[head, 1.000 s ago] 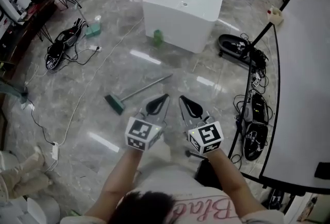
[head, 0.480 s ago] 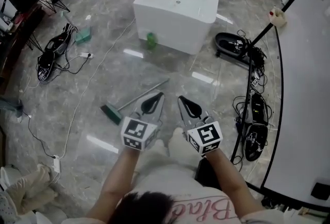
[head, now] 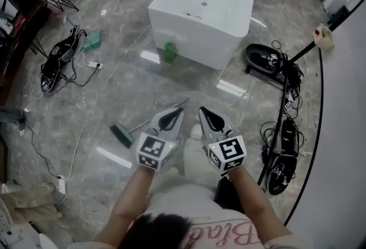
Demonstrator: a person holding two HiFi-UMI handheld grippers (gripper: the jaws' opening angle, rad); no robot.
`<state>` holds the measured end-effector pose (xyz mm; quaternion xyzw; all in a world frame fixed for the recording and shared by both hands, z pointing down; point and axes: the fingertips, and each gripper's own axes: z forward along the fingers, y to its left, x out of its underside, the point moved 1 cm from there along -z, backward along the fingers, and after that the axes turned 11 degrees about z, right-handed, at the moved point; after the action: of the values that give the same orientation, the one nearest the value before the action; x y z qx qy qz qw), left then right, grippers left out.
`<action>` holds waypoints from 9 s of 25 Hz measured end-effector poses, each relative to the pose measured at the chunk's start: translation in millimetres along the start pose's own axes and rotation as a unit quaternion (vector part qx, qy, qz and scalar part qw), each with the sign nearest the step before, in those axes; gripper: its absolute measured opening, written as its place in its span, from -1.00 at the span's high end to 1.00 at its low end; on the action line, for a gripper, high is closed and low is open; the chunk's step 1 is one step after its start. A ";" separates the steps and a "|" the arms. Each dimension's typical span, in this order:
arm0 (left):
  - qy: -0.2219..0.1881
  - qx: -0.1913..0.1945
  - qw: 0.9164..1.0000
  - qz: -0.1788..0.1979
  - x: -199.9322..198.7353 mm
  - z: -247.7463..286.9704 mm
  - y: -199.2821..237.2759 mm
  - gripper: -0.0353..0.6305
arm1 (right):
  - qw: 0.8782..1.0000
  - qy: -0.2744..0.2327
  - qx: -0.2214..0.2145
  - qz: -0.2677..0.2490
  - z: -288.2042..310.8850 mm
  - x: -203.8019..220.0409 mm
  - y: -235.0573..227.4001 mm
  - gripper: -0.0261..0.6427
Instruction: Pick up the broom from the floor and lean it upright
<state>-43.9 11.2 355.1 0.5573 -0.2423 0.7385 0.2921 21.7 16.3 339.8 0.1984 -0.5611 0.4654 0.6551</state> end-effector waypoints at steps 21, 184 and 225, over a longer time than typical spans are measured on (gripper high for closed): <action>0.145 0.035 0.989 0.011 133.3 178.6 60.2 0.90 | 0.989 0.137 -0.011 0.055 106.5 88.6 -161.7 0.92; 0.126 -0.067 0.986 0.090 -12.2 367.4 226.9 0.77 | 0.996 0.071 0.012 -0.051 229.2 -55.9 -237.5 0.92; -0.096 -0.037 0.994 0.047 -185.5 125.7 146.1 0.89 | 0.991 -0.041 -0.044 -0.122 122.4 -205.3 -62.2 0.92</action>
<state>-22.1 -208.6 204.4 0.6025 -0.3226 0.6848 0.2529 19.0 -189.3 202.9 0.2547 -0.5790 0.3487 0.6916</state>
